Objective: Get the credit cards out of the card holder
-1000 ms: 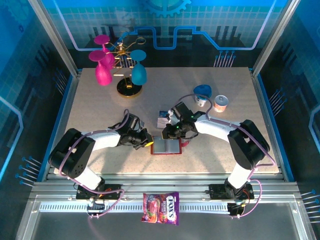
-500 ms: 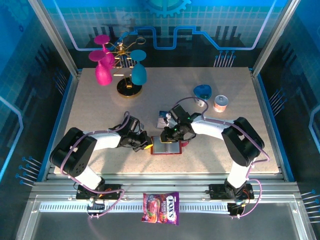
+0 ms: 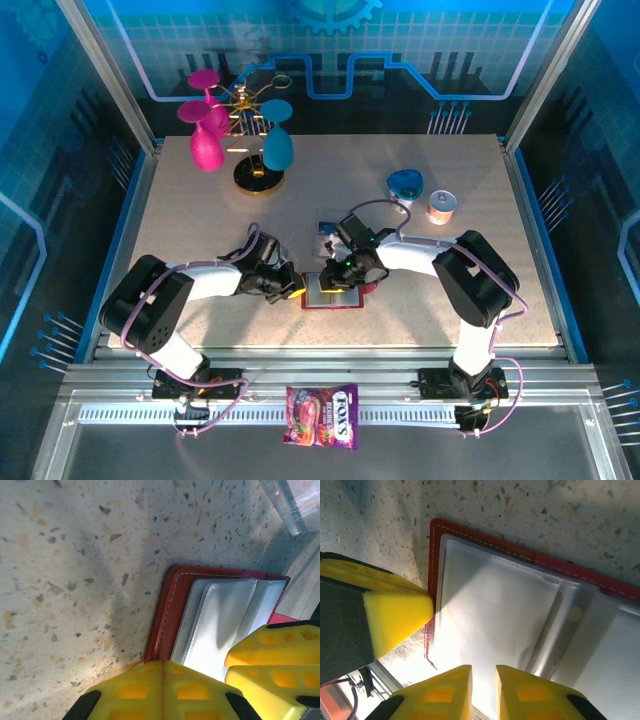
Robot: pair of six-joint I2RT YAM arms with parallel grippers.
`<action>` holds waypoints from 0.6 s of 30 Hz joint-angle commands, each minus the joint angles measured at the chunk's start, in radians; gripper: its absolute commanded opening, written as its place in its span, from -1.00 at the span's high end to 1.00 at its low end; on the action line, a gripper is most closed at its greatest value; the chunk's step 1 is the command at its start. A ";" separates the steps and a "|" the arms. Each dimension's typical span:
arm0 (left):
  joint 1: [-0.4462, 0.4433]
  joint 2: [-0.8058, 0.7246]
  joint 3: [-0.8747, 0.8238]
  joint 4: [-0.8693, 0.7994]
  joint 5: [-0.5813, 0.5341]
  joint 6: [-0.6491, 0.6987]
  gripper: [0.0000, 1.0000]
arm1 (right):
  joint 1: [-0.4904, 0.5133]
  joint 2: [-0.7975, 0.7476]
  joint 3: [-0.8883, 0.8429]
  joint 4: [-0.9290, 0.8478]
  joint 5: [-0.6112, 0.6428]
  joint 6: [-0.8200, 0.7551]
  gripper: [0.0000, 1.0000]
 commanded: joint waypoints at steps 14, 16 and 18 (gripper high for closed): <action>-0.006 0.004 0.005 -0.042 0.000 0.022 0.86 | 0.018 0.024 0.033 -0.061 0.018 -0.008 0.44; -0.006 0.004 0.004 -0.044 -0.003 0.023 0.86 | 0.018 0.021 0.034 -0.067 0.025 -0.011 0.44; -0.006 0.007 0.003 -0.045 -0.002 0.024 0.86 | 0.016 0.015 0.030 -0.071 0.032 -0.011 0.44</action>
